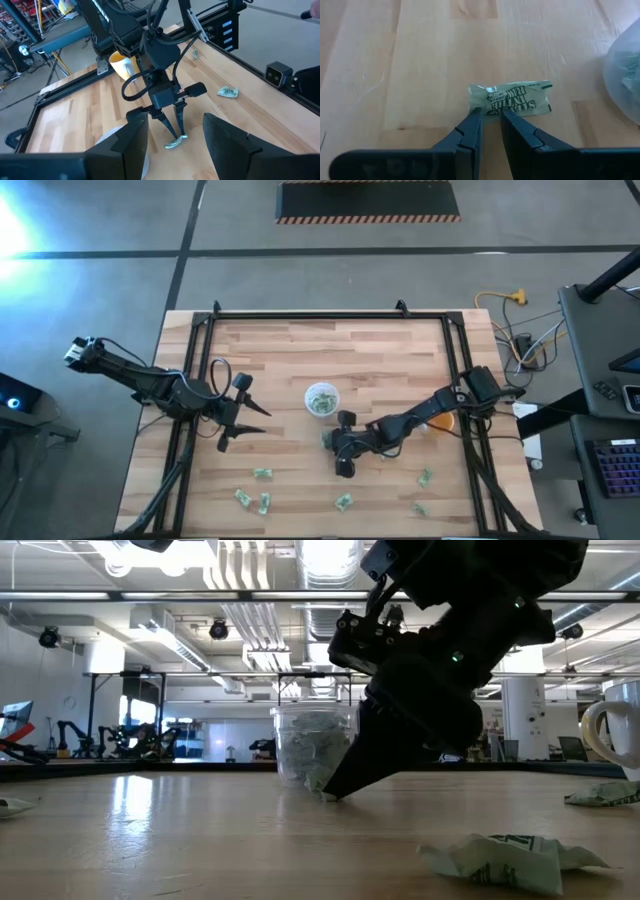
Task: Pick and place Stevia / Truvia into bins
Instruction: Put the light green stevia packet into the transparent container
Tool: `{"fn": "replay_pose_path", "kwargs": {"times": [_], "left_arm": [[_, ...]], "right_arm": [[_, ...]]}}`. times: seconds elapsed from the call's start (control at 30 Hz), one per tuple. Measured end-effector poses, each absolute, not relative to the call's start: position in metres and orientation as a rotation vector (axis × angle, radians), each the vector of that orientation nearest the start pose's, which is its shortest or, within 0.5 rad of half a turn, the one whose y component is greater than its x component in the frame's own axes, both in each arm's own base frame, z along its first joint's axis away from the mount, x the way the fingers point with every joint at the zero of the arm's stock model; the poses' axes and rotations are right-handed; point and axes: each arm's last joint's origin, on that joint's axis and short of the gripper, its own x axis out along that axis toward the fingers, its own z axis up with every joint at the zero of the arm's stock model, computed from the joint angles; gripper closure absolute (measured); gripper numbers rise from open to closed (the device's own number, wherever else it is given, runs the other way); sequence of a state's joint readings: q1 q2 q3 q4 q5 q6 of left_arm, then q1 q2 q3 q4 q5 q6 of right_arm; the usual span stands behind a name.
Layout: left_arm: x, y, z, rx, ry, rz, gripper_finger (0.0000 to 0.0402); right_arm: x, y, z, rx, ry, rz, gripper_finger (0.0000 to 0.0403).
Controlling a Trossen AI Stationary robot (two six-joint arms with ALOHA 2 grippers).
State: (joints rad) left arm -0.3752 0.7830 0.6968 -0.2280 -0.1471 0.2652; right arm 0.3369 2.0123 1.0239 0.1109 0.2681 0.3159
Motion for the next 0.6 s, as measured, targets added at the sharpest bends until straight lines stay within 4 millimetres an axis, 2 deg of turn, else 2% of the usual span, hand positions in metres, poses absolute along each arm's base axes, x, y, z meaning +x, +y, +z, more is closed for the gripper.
{"fn": "replay_pose_path", "kwargs": {"times": [0.2, 0.37, 0.5, 0.6], "left_arm": [[0.163, -0.060, 0.298, 0.344, 0.276, -0.266, 0.0228], [0.163, -0.060, 0.298, 0.346, 0.282, -0.267, 0.0228], [0.163, -0.060, 0.298, 0.346, 0.282, -0.267, 0.0228], [0.163, -0.060, 0.298, 0.346, 0.282, -0.267, 0.0228]], "right_arm": [[0.351, 0.121, 0.110, 0.069, 0.923, -0.071, 0.0339], [0.331, 0.133, 0.122, 0.092, 1.033, -0.089, 0.0339], [0.314, 0.139, 0.130, 0.103, 1.116, -0.192, 0.0339], [0.304, 0.141, 0.135, 0.073, 1.115, -0.298, 0.0339]]}}
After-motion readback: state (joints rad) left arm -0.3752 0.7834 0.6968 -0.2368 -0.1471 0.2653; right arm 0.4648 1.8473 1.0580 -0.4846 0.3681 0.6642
